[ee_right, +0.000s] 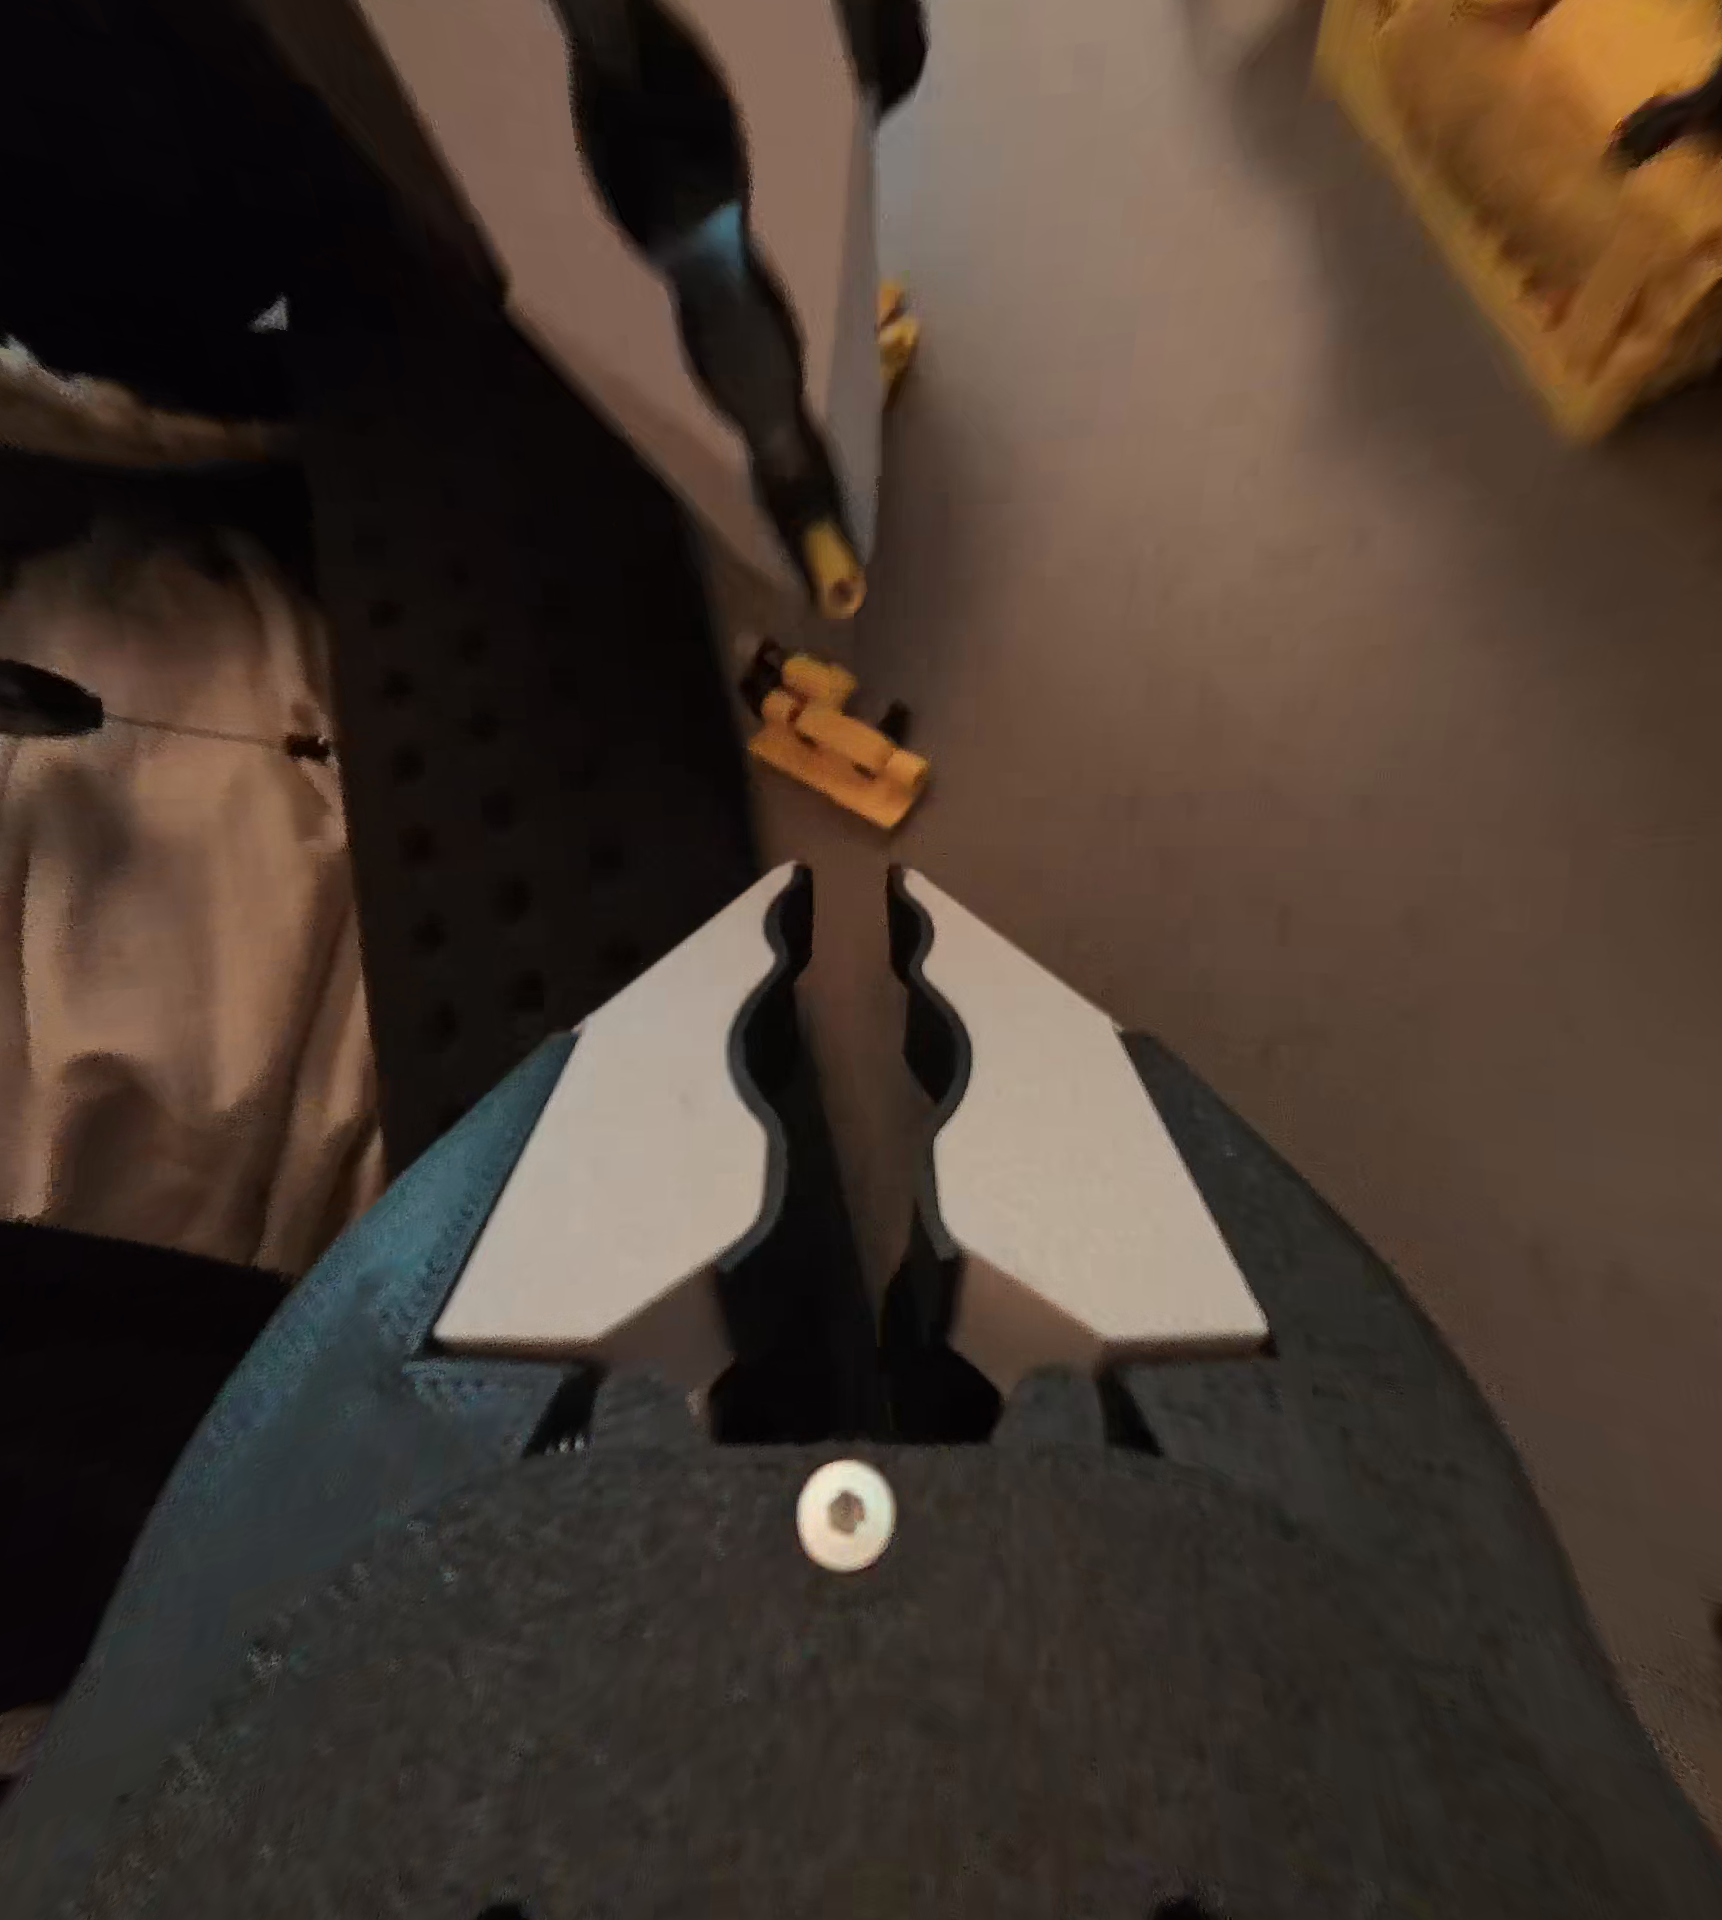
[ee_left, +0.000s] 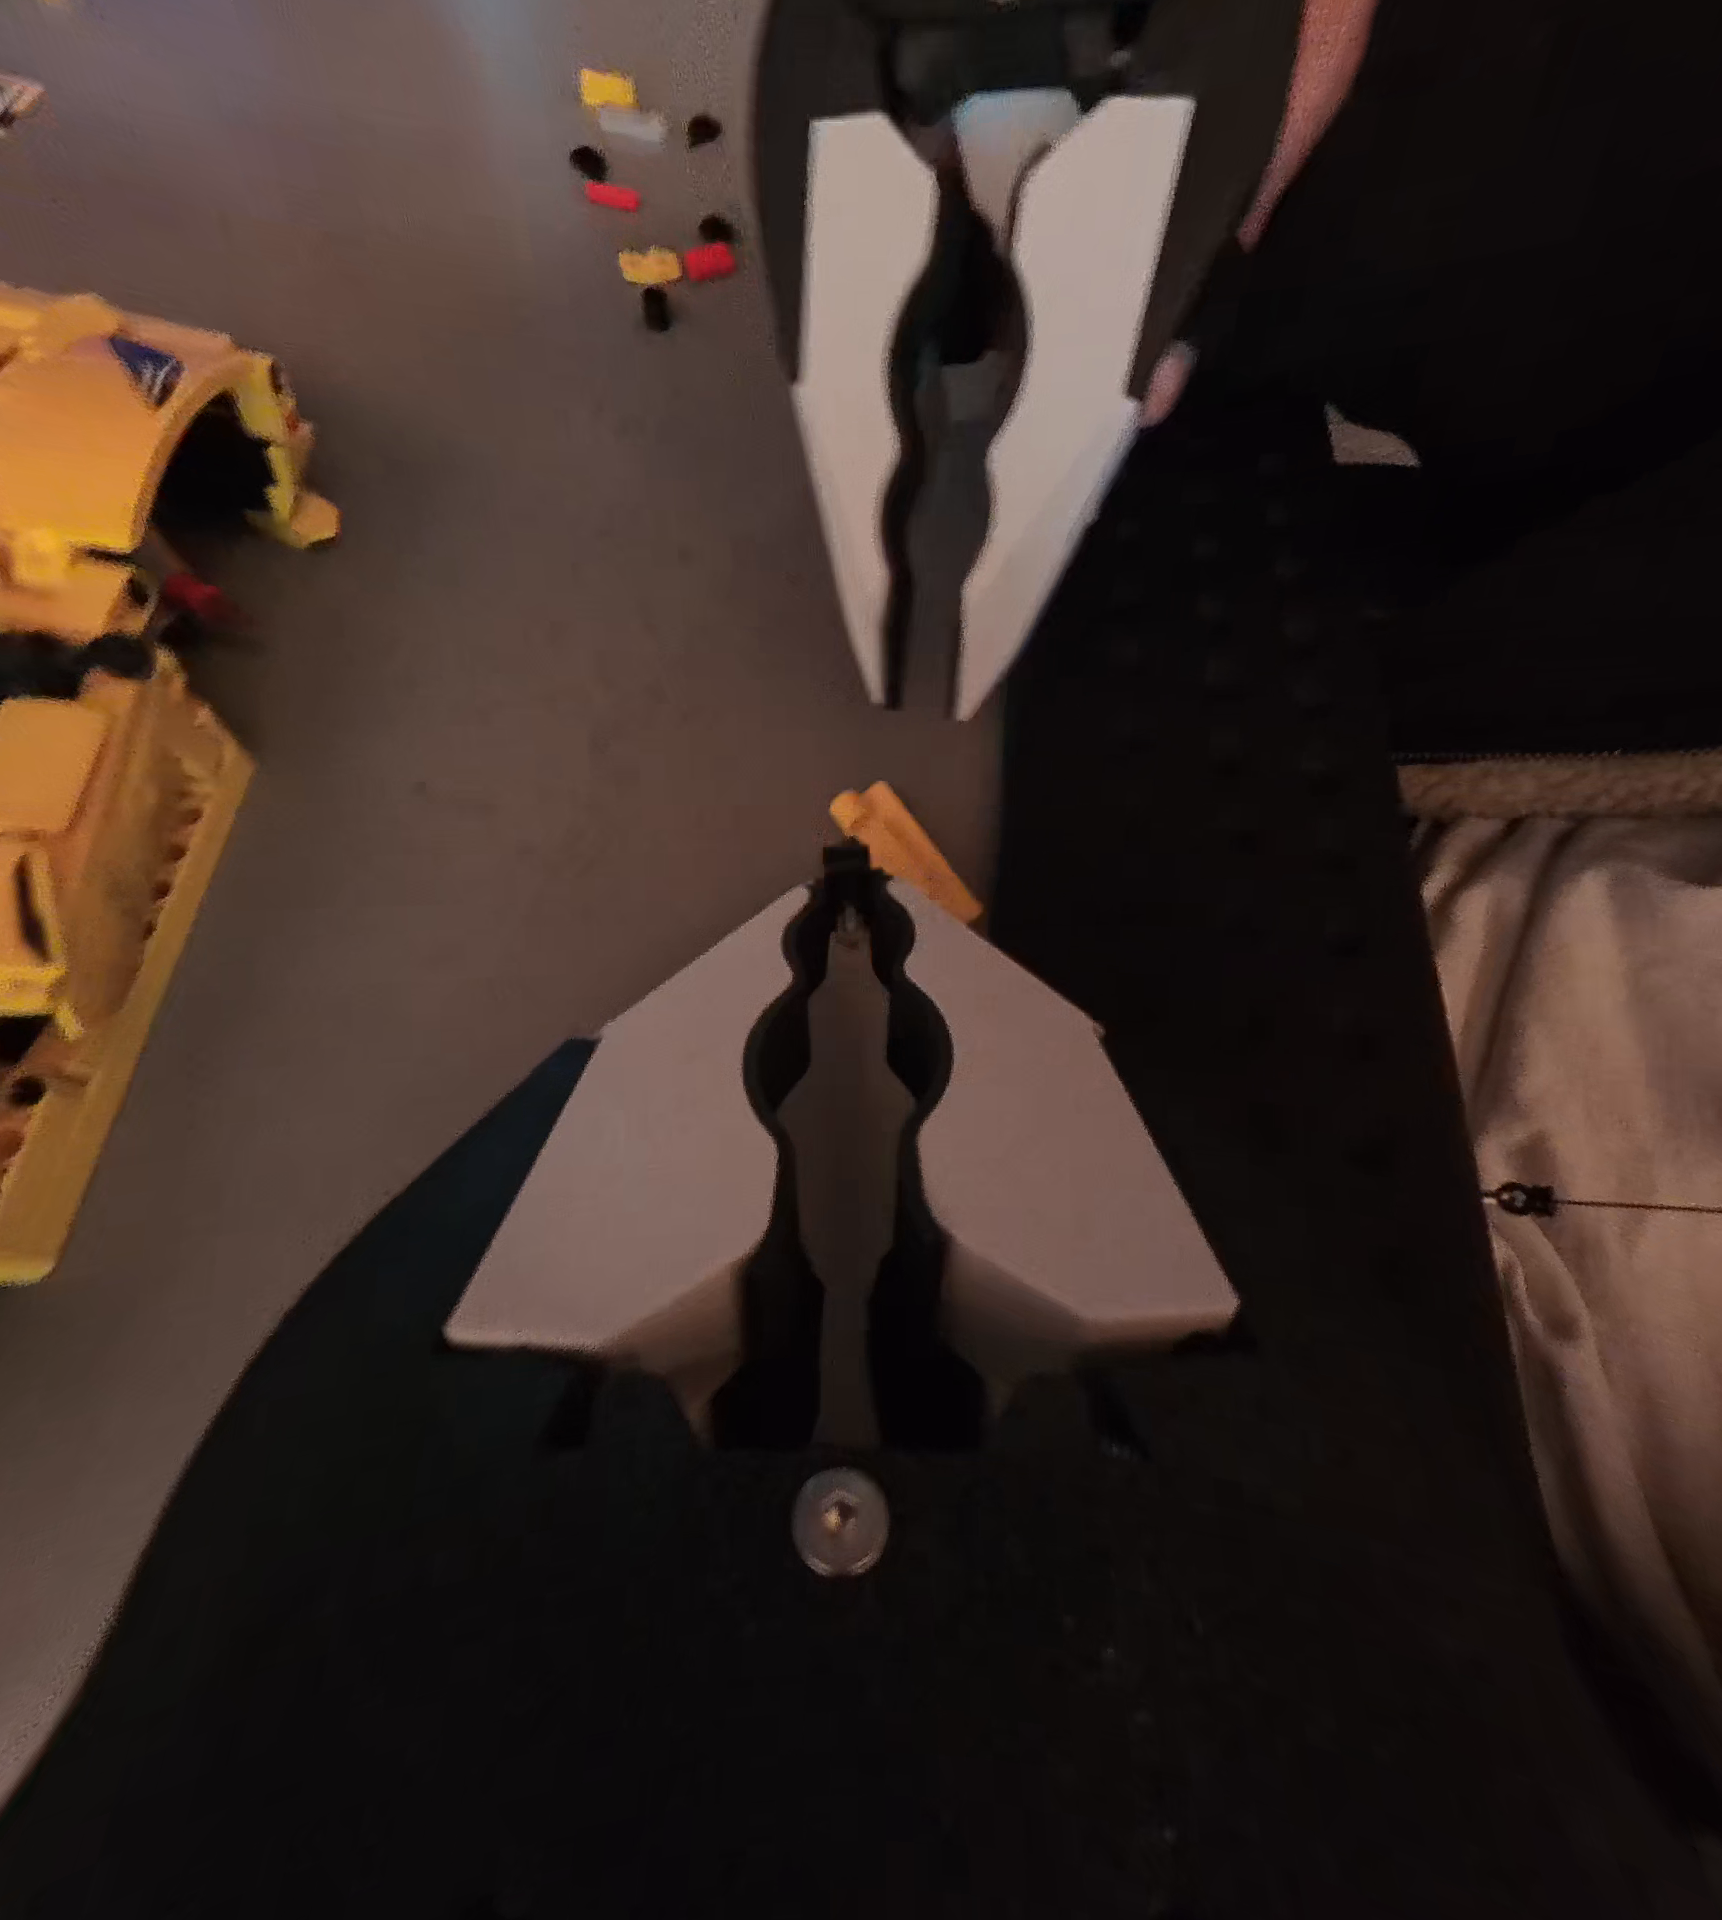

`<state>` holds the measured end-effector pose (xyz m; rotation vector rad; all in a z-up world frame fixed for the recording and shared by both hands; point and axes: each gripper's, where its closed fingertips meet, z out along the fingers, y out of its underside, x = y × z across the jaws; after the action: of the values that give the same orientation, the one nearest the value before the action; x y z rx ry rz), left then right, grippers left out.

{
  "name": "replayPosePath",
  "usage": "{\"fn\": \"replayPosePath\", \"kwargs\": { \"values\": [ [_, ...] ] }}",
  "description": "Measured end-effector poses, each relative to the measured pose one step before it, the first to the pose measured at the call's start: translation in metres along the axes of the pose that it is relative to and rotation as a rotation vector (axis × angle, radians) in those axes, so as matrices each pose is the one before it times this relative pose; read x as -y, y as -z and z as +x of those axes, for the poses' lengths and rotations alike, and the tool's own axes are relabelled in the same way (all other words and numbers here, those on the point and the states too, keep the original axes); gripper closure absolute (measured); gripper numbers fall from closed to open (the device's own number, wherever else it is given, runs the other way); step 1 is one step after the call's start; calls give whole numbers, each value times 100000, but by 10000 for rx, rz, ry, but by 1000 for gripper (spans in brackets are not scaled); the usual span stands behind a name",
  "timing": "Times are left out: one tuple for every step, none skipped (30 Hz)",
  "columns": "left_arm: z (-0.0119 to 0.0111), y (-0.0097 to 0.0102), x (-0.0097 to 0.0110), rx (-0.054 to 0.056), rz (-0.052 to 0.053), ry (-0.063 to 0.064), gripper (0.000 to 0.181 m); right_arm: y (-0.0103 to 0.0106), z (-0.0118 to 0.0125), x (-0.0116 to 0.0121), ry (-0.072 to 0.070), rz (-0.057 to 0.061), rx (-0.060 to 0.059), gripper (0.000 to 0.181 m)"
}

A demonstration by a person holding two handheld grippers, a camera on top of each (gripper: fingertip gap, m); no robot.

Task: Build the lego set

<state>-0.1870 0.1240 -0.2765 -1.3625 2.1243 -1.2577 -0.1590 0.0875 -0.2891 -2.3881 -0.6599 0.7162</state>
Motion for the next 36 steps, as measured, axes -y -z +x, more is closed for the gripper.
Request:
{"fn": "replayPosePath", "kwargs": {
  "values": [
    [-202,141,-512,-1,-214,98,175,-333,-484,-496,-66,-284,238,167],
    [-14,-62,-604,-63,-294,49,175,-379,-356,-284,-93,-198,190,166],
    [103,-249,-579,-68,-319,-10,175,-359,-15,19,-56,-53,20,167],
    [266,-316,-277,-119,-182,-43,175,-241,16,325,30,95,32,165],
    [357,-230,36,-161,-27,-46,175,-199,29,362,-6,105,62,162],
    [200,-145,27,-70,-38,-50,175,-172,240,404,-43,90,-49,162],
    [34,-65,44,-2,14,0,174,-194,212,420,-42,108,-48,159],
    [-54,5,23,-7,25,75,174,-214,99,458,11,131,-10,155],
    [-72,28,-4,5,16,68,174,-174,302,368,9,111,-151,155],
    [-28,1,6,16,6,5,174,-160,346,402,-15,152,-141,153],
    [21,-26,17,30,-3,-49,174,-194,206,397,-84,152,-22,152],
    [0,-14,12,35,-4,-46,174,-199,140,294,-150,112,47,153],
    [-35,2,-1,17,12,4,174,-181,-88,290,-189,93,211,154],
    [-81,9,14,21,13,46,174,-152,-58,259,-321,96,207,153],
    [-97,18,11,38,9,35,174,-135,190,179,-430,55,96,153],
    [-21,8,-3,13,4,0,174,-56,150,299,-534,117,164,154],
    [12,-8,6,15,1,-30,174,-29,-30,304,-589,129,282,153],
    [20,-16,2,21,-2,-49,174,5,-4,244,-571,106,263,153],
    [43,-19,-2,1,2,-42,174,41,12,180,-464,83,224,154],
    [44,-5,-11,-13,-5,-26,174,87,-44,208,-262,145,218,155],
    [64,5,-23,-30,-12,-18,174,112,-26,64,-51,94,127,158],
    [72,-3,-20,-37,-3,-7,174,179,-221,-17,30,63,184,160],
    [-129,6,31,87,24,2,174,316,-893,206,69,222,606,165],
    [-209,8,38,128,28,1,174,378,-2121,282,156,294,1415,178],
    [35,6,-9,-35,-10,-1,174,166,-943,301,-158,253,654,177],
    [117,-22,-13,-58,-4,-32,174,156,1321,-391,-162,-214,-804,175],
    [62,-23,-2,-9,0,-47,174,108,1660,-748,136,-458,-1108,170],
    [36,-11,-3,-6,-4,-16,174,-34,-236,-298,245,-189,55,166],
    [5,2,-8,-11,3,11,174,27,-858,190,159,85,387,161],
    [-7,-2,1,-8,7,20,174,124,103,211,192,88,-385,159],
    [-3,1,9,-5,5,17,174,176,752,-66,400,-101,-912,158],
    [1,-3,-7,-4,2,9,174,101,645,-329,493,-290,-893,158],
    [-3,-2,7,-3,2,7,174,86,613,-225,364,-256,-937,157],
    [-9,-9,0,-1,2,8,174,107,541,-163,329,-237,-966,155],
    [-8,-7,9,3,2,2,174,38,62,-137,404,-248,-761,152],
    [-8,-1,2,6,2,1,174,-22,-421,80,465,-91,-524,152]
  ]
}}
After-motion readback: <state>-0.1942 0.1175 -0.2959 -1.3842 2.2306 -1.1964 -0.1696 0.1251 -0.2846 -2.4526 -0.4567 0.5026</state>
